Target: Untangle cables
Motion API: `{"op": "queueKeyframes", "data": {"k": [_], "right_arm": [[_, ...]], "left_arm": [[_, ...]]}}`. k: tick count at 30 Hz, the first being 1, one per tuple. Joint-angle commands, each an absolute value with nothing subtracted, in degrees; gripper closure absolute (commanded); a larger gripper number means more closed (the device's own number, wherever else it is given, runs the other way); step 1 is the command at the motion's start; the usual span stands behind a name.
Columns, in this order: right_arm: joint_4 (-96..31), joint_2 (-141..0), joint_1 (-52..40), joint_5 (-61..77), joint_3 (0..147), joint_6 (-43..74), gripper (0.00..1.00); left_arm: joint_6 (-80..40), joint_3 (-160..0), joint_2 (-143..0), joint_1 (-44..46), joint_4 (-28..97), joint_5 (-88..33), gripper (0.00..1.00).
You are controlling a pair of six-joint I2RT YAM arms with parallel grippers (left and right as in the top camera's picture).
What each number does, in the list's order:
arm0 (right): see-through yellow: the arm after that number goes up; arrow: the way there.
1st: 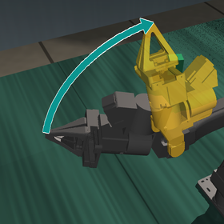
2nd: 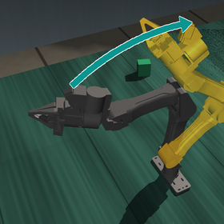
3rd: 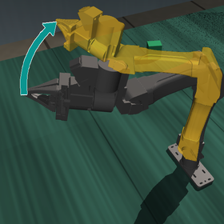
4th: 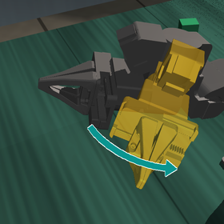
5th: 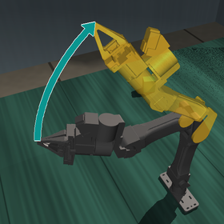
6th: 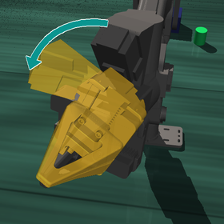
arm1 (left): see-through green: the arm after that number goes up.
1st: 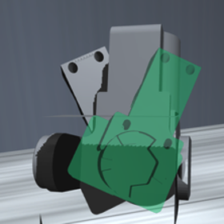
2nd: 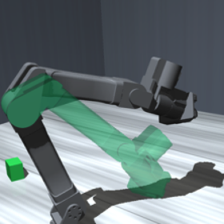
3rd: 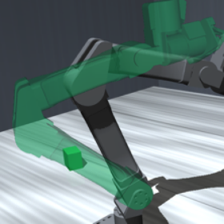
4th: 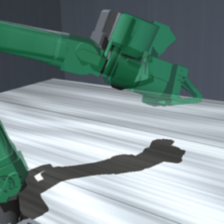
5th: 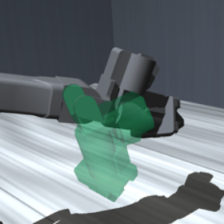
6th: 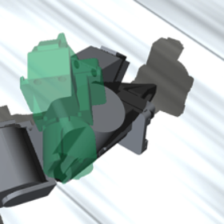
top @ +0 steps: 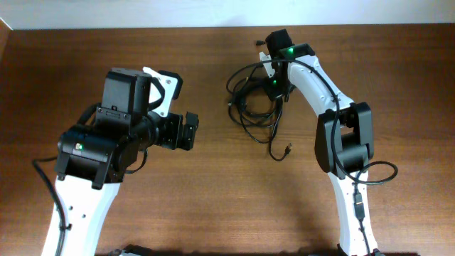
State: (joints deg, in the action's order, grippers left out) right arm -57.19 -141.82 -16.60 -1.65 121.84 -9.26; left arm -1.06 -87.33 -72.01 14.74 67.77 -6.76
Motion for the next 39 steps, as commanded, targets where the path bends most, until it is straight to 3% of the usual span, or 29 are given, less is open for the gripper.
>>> {"op": "queueKeyframes", "data": {"k": [1, 20, 39], "right_arm": [[-58.1, -140.5, -16.9, -2.2, 126.1, -9.6, 0.96], [-65.9, -140.5, -16.9, -2.2, 137.5, -9.6, 0.96], [-81.3, -140.2, -16.9, -2.2, 166.5, -9.3, 0.96]], "left_arm": [[-0.4, -88.4, -71.9, 15.0, 67.8, -6.1, 0.01], [-0.4, -88.4, -73.2, 15.0, 68.5, -6.1, 0.01], [-0.4, -88.4, -73.2, 15.0, 68.1, -6.2, 0.01]]}}
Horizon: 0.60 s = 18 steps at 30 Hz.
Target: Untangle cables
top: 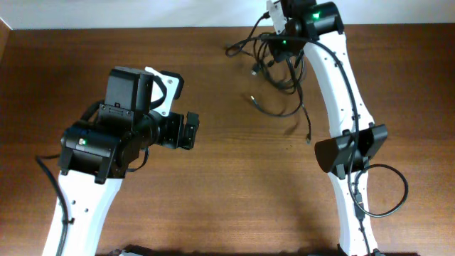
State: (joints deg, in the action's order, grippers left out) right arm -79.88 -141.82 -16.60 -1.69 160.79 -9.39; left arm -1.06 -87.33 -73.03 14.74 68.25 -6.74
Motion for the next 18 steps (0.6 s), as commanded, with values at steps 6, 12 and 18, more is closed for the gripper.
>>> {"op": "queueKeyframes", "data": {"k": [6, 12, 18], "right_arm": [[-86.3, -140.2, -16.9, -2.2, 176.7, -8.7, 0.96], [-89.4, -139.5, -16.9, -2.2, 180.1, -8.0, 0.96], [-90.0, -136.4, -16.9, -2.2, 180.1, -7.4, 0.96]], "left_arm": [[-0.4, -88.4, -73.2, 15.8, 68.0, -6.2, 0.01], [-0.4, -88.4, -73.3, 22.2, 66.0, -3.6, 0.01], [-2.2, -88.4, -74.0, 24.3, 65.2, -2.6, 0.01]]}}
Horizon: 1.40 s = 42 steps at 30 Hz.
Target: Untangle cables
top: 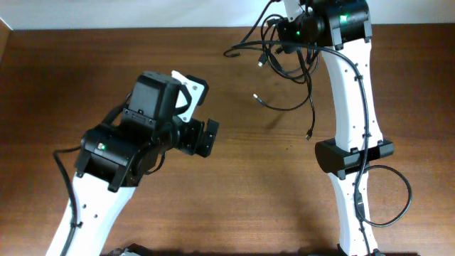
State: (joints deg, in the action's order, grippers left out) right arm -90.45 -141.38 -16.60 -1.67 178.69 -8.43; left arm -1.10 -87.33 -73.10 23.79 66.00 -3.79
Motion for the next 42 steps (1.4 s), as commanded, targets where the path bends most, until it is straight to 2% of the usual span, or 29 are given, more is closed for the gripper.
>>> {"op": "queueKeyframes", "data": {"k": [1, 8, 10, 16, 22, 27, 32, 38, 42], "right_arm": [[-90.0, -136.2, -16.9, -2.2, 180.1, -7.4, 0.96], [-91.5, -135.8, -16.9, -2.3, 180.1, -7.4, 0.96], [-91.6, -135.8, -16.9, -2.3, 180.1, -7.4, 0.96], [-92.5, -135.8, -16.9, -3.8, 180.1, -7.4, 0.96], [-92.8, -135.8, -16.9, -3.9, 180.1, -7.4, 0.96], [-93.0, -135.8, -16.9, -3.9, 180.1, -7.4, 0.96], [-93.8, -135.8, -16.9, -3.9, 180.1, -7.4, 0.96], [-93.9, -135.8, -16.9, -3.9, 180.1, -7.4, 0.96], [-94.1, -135.8, -16.9, -3.9, 180.1, -7.4, 0.96]], "left_arm": [[-2.2, -88.4, -74.2, 24.3, 64.8, -2.9, 0.01], [-2.3, -88.5, -81.9, 24.3, 52.8, -3.7, 0.01], [-2.3, -90.7, -87.1, 24.2, 50.3, -7.6, 0.01], [-1.6, -110.5, -102.3, 24.2, 57.8, -9.2, 0.01], [-0.5, -127.0, -111.0, 24.2, 62.2, -9.3, 0.01], [-0.6, -130.1, -114.3, 23.7, 62.4, -9.3, 0.01], [-0.6, -130.6, -118.7, 19.6, 62.3, -15.9, 0.01], [1.0, -131.2, -119.7, 14.0, 65.5, -13.9, 0.01], [2.2, -131.2, -120.3, 13.5, 64.9, -9.5, 0.01]]}}
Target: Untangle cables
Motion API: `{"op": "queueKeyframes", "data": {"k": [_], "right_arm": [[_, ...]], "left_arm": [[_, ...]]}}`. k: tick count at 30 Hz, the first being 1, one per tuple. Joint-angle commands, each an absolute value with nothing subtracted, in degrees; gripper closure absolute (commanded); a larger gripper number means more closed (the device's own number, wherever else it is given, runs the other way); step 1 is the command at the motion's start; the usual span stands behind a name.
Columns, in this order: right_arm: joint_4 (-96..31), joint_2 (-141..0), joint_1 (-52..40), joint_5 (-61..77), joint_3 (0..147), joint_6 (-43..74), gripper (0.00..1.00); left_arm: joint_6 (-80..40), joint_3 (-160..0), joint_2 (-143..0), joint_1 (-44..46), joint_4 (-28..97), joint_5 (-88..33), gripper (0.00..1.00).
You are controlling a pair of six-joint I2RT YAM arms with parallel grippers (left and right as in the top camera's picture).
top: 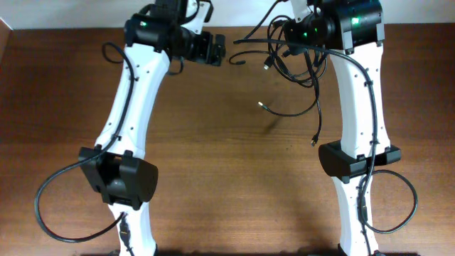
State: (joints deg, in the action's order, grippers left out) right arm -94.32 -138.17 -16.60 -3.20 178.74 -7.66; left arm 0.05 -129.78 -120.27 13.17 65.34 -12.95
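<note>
A tangle of black cables (297,67) hangs in the overhead view at the back right, raised off the wooden table (213,178). My right gripper (286,31) is shut on the top of the bundle. Loose plug ends dangle at the lower left (261,104) and lower right (313,141). One strand end (236,60) sticks out leftward. My left gripper (222,50) is stretched to the back of the table just left of that strand, its fingers apart, and I see nothing held between them.
The white wall edge runs along the back of the table. Both arm bases stand at the front edge, each with its own black supply cable (53,206) looping beside it.
My left arm has stretched from mid-table to the far back, with its gripper now beside the bundle's left strand. The right gripper holds the bundle at about the same height, slightly shifted right.
The bundle first lay on the table with my right gripper down on it and the left gripper waiting at mid-left. Then the right gripper held it lifted toward the back edge, cables dangling. The left gripper edged right, and now sits next to the raised bundle.
</note>
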Motion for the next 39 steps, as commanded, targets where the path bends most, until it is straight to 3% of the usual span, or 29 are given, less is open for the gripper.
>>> {"op": "queueKeyframes", "data": {"k": [1, 14, 21, 28, 39], "right_arm": [[-94.1, -135.8, -16.9, -3.9, 180.1, -7.4, 0.96], [-95.2, -135.8, -16.9, -3.9, 180.1, -7.4, 0.96], [-95.4, -135.8, -16.9, -3.9, 180.1, -7.4, 0.96], [-95.6, -135.8, -16.9, -3.9, 180.1, -7.4, 0.96], [-95.8, -135.8, -16.9, -3.9, 180.1, -7.4, 0.96]], "left_arm": [[2.5, -131.2, -120.8, 13.8, 64.6, -8.1, 0.01], [2.3, -131.2, -125.7, 15.5, 63.5, -7.2, 0.01], [12.4, -131.2, -127.5, 17.2, 65.0, -7.9, 0.01], [30.1, -131.2, -127.6, 17.1, 64.5, -19.8, 0.01], [30.9, -131.2, -132.9, 17.3, 61.8, -19.8, 0.01]]}}
